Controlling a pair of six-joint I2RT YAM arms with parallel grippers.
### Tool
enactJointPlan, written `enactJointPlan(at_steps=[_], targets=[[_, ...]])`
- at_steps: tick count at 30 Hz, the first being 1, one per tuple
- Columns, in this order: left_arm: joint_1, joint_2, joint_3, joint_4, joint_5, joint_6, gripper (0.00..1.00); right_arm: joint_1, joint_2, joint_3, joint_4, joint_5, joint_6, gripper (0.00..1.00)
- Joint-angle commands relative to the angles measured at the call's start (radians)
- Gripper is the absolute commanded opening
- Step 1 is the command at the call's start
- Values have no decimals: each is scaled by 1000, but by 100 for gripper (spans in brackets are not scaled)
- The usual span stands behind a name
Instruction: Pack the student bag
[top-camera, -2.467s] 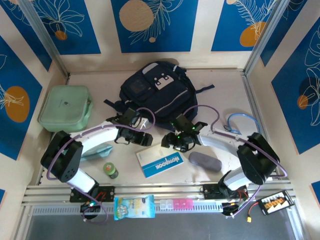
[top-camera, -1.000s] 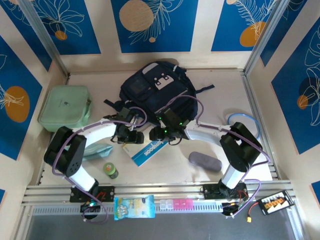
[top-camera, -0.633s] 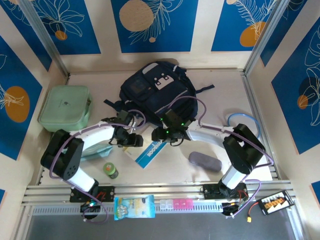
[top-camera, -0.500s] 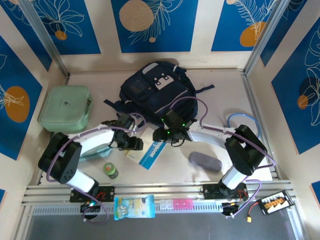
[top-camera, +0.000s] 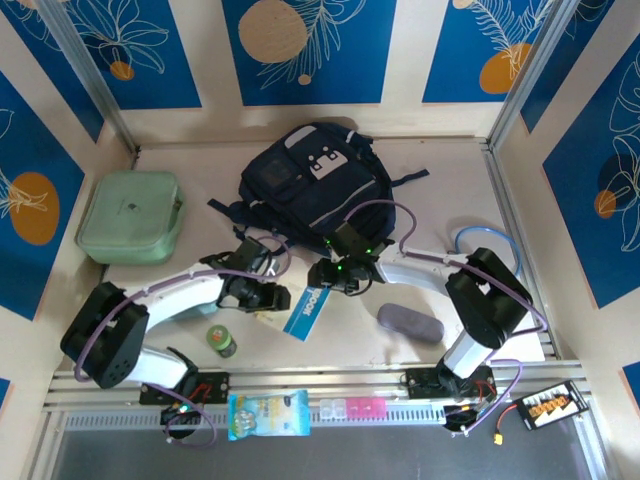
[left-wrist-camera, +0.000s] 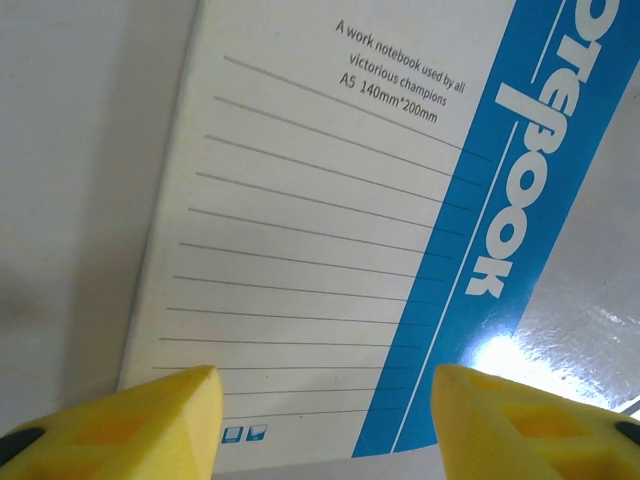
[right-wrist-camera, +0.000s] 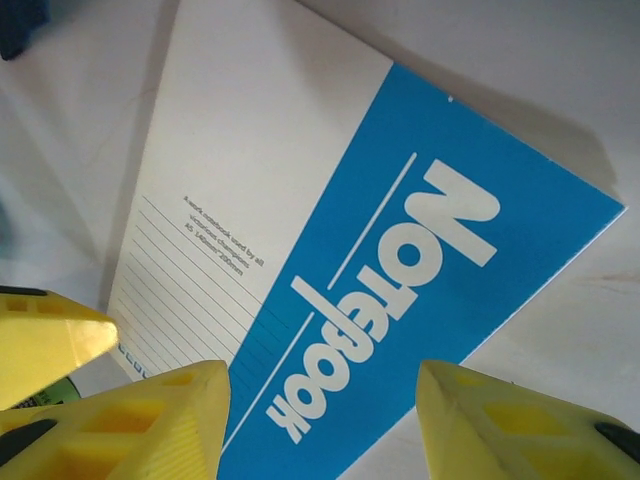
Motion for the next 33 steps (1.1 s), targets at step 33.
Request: enactJointPlan(at_steps=[33], targets=[[61, 106, 121, -46, -93, 98, 67, -4, 157, 33, -103, -30, 36, 47]])
